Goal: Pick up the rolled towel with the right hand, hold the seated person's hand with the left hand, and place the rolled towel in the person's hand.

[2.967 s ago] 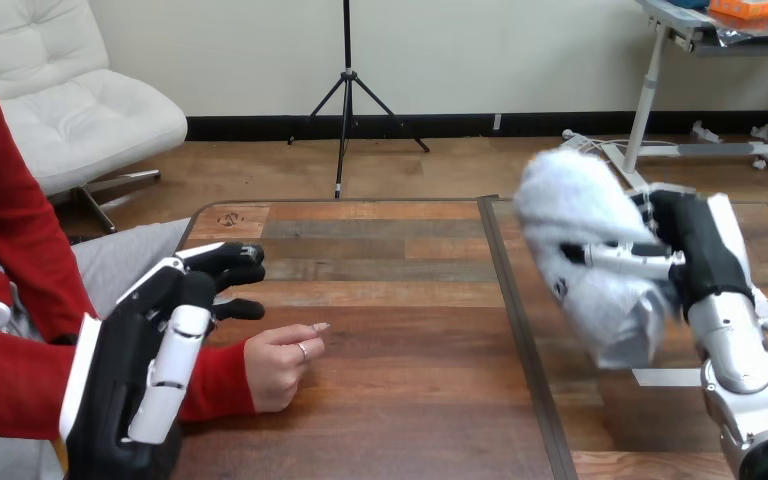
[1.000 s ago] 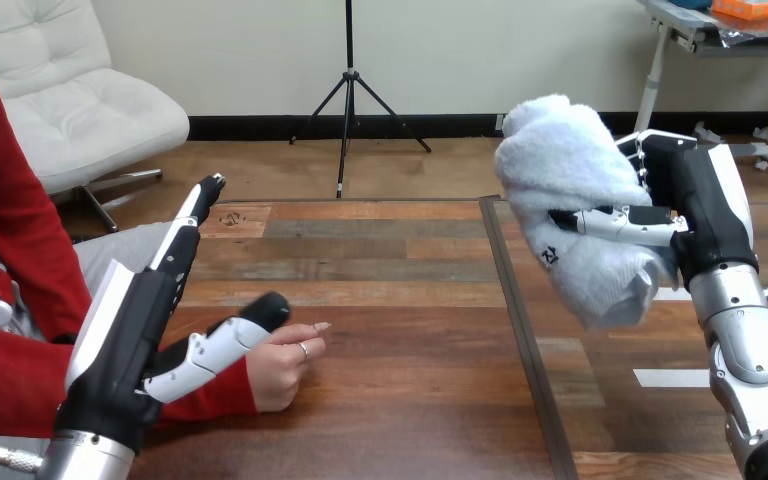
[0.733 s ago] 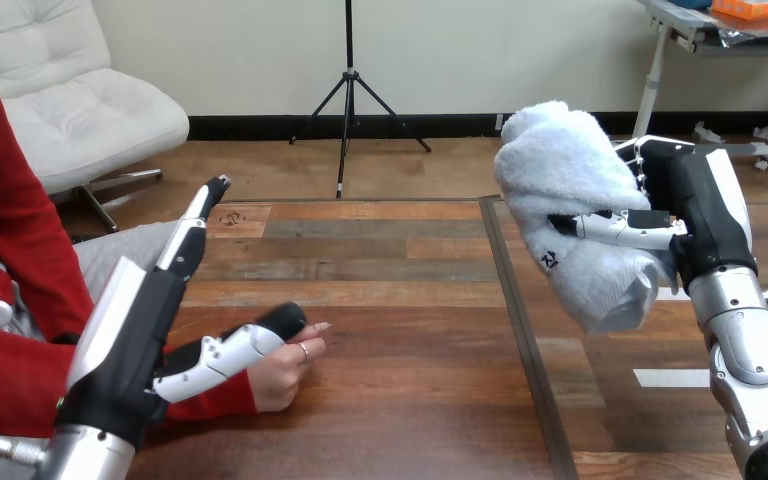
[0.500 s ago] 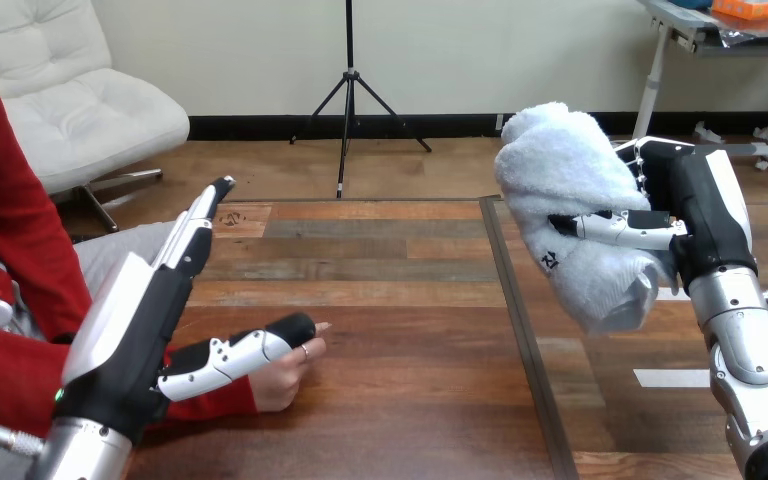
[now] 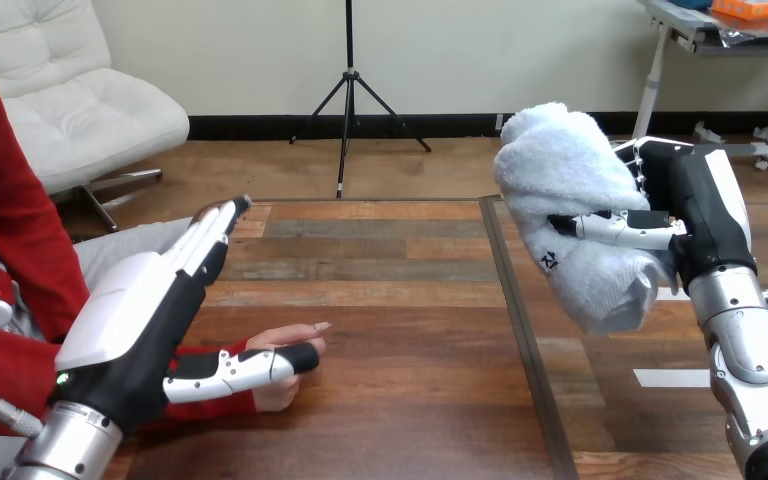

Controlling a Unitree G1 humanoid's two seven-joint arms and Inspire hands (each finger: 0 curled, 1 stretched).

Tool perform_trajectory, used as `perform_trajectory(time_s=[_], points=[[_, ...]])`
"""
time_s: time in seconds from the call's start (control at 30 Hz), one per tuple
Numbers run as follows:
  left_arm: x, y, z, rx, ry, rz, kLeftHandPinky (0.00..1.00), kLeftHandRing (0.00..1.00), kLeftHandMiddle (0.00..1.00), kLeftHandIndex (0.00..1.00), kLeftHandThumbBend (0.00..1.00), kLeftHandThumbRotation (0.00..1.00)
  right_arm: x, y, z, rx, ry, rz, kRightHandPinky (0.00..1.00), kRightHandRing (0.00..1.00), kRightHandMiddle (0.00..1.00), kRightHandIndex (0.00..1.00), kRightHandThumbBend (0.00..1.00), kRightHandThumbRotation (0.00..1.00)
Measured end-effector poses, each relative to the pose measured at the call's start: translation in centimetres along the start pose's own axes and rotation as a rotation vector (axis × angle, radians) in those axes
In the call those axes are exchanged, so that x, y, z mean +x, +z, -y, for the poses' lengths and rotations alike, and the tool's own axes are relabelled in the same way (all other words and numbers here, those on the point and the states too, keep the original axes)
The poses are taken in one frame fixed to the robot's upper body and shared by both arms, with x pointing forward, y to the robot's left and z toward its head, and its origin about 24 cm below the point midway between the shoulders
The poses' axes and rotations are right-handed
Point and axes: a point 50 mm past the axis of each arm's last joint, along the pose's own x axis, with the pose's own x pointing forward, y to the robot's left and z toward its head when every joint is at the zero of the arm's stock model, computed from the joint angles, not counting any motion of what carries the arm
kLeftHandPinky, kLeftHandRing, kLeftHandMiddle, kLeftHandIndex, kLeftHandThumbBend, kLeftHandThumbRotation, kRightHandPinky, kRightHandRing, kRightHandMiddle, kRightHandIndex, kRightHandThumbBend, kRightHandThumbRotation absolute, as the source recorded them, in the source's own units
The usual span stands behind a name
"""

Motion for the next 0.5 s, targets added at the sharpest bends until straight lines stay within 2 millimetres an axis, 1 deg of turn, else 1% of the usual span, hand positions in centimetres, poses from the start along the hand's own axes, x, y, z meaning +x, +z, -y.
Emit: perform_trajectory(time_s=[0.33, 0.5], points=[[0.37, -0.72, 0.57, 0.065, -0.062, -0.037, 0.85, 0.90, 0.94, 0.93, 1.00, 0.71, 0.00, -0.01, 0.00, 0.000, 0.001, -0.001, 0.30, 0.35, 0.41, 0.42, 0.83, 0.00], [0.40, -1.05, 0.74, 0.083, -0.081, -0.060, 0.86, 0.91, 0.94, 0.93, 1.00, 0.71, 0.00, -0.03, 0.00, 0.000, 0.001, -0.003, 0.30, 0.35, 0.41, 0.43, 0.83, 0.00]])
